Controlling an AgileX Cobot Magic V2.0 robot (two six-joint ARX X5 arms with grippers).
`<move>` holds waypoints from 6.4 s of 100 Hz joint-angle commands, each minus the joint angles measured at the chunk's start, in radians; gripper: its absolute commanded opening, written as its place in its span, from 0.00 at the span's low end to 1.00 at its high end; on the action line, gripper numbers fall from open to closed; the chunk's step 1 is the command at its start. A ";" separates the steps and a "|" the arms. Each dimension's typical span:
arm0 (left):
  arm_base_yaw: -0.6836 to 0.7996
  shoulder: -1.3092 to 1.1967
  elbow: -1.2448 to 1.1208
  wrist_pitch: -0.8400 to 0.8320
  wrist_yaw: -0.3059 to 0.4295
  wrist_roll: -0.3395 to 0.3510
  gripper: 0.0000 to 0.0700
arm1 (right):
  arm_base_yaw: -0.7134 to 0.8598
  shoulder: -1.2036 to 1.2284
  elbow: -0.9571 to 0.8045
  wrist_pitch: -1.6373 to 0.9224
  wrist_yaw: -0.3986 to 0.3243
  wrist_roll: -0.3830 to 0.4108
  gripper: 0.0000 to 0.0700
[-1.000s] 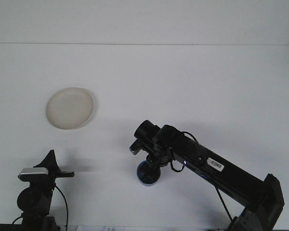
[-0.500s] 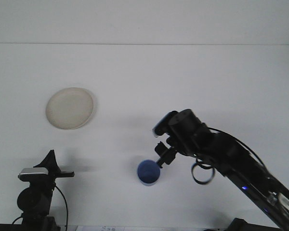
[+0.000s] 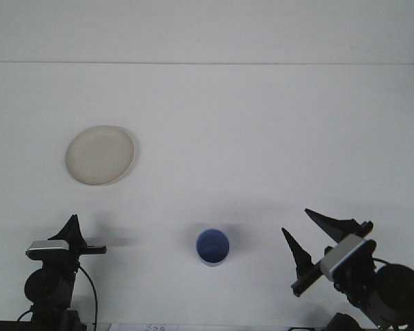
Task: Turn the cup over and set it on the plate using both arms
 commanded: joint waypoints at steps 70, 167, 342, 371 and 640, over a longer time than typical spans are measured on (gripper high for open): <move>0.000 0.113 0.311 -0.091 0.211 -0.451 0.03 | 0.008 -0.359 -0.228 0.014 0.005 0.077 0.58; -0.748 1.385 1.296 -0.819 0.417 -0.132 0.77 | 0.008 -0.359 -0.228 -0.014 0.005 0.071 0.58; -0.218 1.558 1.641 -0.954 0.117 0.032 0.01 | 0.008 -0.359 -0.229 -0.021 0.005 0.091 0.58; 0.051 1.738 1.643 -0.855 0.117 0.013 0.01 | 0.008 -0.359 -0.229 -0.028 0.005 0.117 0.58; -0.260 0.227 0.701 -0.595 0.315 -0.240 0.02 | 0.008 -0.358 -0.228 -0.095 0.206 0.130 0.01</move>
